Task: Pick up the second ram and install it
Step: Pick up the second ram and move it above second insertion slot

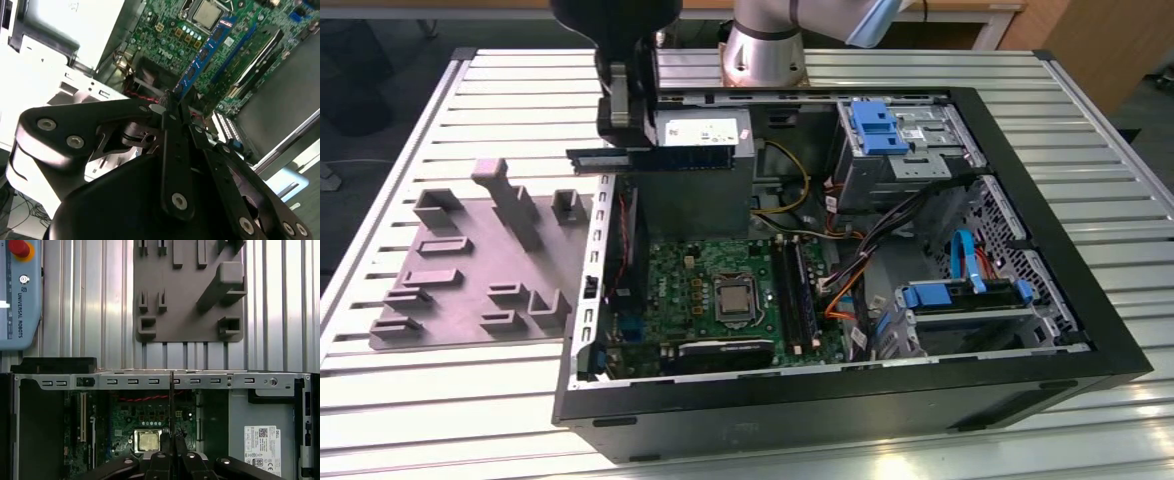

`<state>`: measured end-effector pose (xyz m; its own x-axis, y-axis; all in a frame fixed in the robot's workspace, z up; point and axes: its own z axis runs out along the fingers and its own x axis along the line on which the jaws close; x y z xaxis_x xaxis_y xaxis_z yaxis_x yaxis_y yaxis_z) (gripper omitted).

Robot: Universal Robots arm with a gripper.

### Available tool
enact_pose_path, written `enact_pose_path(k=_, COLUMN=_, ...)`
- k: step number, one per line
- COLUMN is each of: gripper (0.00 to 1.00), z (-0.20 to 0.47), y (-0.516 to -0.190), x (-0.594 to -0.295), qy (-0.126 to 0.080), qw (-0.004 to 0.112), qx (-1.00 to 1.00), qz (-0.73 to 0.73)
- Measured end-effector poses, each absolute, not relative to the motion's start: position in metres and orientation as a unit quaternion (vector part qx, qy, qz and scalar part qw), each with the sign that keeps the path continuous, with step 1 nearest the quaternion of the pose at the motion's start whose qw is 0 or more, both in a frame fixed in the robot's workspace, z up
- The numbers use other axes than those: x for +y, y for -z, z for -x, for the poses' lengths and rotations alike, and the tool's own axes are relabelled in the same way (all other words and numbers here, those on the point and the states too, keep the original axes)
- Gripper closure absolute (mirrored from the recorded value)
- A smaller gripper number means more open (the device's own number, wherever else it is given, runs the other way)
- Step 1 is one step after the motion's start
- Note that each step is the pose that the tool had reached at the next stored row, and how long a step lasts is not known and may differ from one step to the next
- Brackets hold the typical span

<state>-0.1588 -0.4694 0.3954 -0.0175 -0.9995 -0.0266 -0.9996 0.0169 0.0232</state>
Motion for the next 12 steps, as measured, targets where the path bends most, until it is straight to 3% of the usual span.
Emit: enact_pose_path(k=12, gripper=0.86, z=0.123, y=-0.395, x=-0.467, qy=-0.018, qw=0.001, qx=0.711, qz=0.702)
